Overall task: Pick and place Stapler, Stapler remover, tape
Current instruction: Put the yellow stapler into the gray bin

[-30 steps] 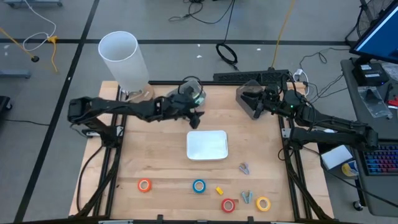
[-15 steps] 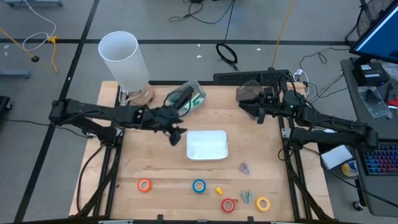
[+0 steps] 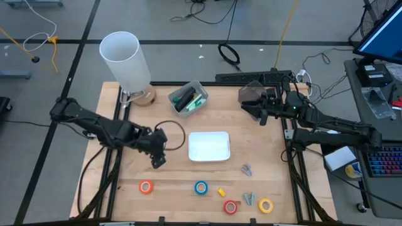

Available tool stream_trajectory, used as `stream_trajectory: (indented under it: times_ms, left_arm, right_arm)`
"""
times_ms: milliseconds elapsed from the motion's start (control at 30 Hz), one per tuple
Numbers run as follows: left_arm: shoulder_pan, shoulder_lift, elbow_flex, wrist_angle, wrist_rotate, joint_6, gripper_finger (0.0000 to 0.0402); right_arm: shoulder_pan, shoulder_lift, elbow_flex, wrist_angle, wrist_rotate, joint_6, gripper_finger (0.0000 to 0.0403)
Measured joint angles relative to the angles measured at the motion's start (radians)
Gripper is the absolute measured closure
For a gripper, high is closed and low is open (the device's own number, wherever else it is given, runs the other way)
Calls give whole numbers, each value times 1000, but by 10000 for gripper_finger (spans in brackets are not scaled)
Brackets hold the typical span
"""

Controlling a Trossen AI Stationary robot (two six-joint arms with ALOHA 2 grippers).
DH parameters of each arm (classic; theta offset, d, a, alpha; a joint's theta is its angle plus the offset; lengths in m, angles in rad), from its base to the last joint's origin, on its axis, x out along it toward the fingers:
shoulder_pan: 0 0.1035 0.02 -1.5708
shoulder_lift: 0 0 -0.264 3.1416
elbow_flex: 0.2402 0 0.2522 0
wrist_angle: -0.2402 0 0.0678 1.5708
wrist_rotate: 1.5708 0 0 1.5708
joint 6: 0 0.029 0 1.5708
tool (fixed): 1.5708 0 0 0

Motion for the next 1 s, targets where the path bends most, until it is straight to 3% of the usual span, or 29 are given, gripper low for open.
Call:
stream_trajectory:
  times_ms: [267, 533, 1000]
  left_arm:
    - [-156, 1, -35, -130, 0, -151, 167]
    - [-281, 1, -95, -111, -1, -317, 167]
    - [-322, 1, -96, -97, -126, -354, 167]
  right_arm:
    - [0, 0, 0, 0, 0, 4, 273]
    - [0, 0, 0, 0, 0, -24, 273]
    - [28, 0, 0, 15, -1, 43, 273]
